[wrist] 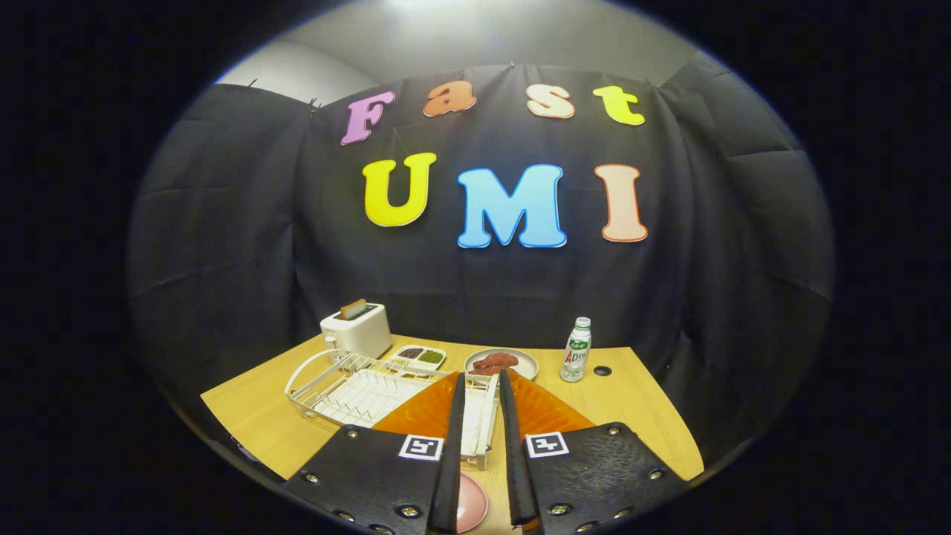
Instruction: Take the plate from the dish rack, then take the spoon from the basket and place it into the plate.
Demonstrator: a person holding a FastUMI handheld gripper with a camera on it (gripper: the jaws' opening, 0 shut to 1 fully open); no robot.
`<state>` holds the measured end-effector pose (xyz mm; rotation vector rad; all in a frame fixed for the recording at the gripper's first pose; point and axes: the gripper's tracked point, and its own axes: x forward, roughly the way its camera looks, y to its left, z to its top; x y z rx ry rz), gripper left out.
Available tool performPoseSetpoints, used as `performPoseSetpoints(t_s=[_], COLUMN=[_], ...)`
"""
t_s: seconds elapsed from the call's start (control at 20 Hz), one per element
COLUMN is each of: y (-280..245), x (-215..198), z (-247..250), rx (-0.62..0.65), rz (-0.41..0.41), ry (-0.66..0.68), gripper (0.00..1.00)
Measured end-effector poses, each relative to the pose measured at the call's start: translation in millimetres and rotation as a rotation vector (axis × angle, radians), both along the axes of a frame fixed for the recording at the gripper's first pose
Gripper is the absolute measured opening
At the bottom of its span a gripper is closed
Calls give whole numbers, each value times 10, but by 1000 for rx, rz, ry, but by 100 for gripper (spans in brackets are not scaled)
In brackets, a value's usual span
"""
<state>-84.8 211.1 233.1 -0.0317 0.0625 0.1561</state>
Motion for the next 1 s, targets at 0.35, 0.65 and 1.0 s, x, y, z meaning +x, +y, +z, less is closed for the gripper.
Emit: performPoseSetpoints(t_s=[0.35,0.65,1.0], y=[-415,-694,-889], x=[-10,72,166], z=[379,497,355], rx=[22,1,16], rz=[-65,-108,-96], ry=[-74,-108,-106], gripper=[26,74,96])
